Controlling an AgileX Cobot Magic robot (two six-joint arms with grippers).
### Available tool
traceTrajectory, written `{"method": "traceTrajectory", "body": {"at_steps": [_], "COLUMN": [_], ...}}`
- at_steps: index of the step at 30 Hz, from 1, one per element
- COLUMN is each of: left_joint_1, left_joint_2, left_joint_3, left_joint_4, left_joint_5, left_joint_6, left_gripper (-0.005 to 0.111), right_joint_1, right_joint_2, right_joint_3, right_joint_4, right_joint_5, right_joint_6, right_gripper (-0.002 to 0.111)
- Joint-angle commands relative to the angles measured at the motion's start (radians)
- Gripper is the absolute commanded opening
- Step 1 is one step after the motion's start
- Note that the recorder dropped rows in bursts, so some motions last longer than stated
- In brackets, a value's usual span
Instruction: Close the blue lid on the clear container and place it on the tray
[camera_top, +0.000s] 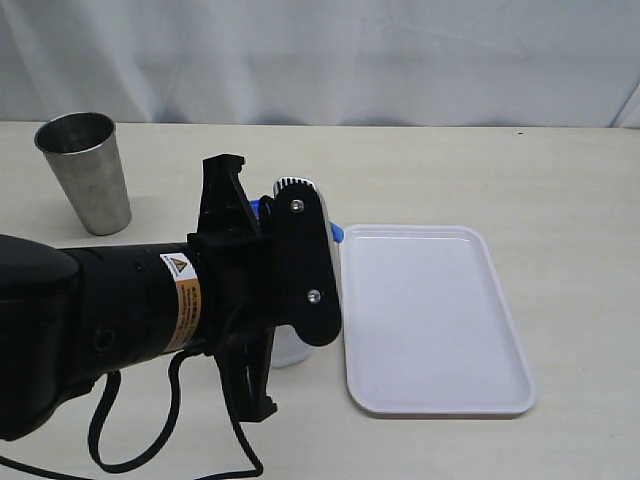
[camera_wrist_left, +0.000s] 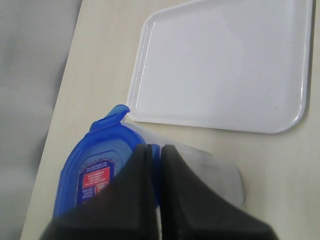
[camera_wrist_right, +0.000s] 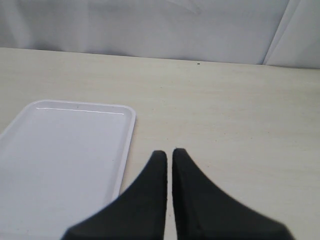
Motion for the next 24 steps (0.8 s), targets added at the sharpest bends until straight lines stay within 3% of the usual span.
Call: {"method": "traceTrajectory", "body": {"at_steps": [1, 6, 13, 24], "left_joint_1": [-0.002, -0.002, -0.002, -0.002], "left_joint_2": [-0.003, -0.003, -0.003, -0.01], "left_joint_3": [0.006, 0.006, 0.006, 0.006], "left_joint_4": [-0.01, -0.01, -0.01, -0.046], "left_joint_5": [-0.007, -0.007, -0.001, -0.001], "left_joint_6": [0.001, 0.001, -0.006, -0.013], "left_gripper": [0.0, 0.002, 0.034, 0.052], "right_joint_1": [-0.007, -0.007, -0.007, -0.007], "right_joint_2": [-0.004, -0.004, -0.004, -0.004], "right_joint_3": [0.003, 0.003, 0.003, 0.003], "right_joint_4": [0.001, 0.001, 0.001, 0.001], "right_joint_5": [-0.003, -0.003, -0.003, -0.003], "right_joint_6": [-0.005, -0.005, -0.005, -0.005], "right_gripper": [0.005, 0.005, 0.005, 0.005]}}
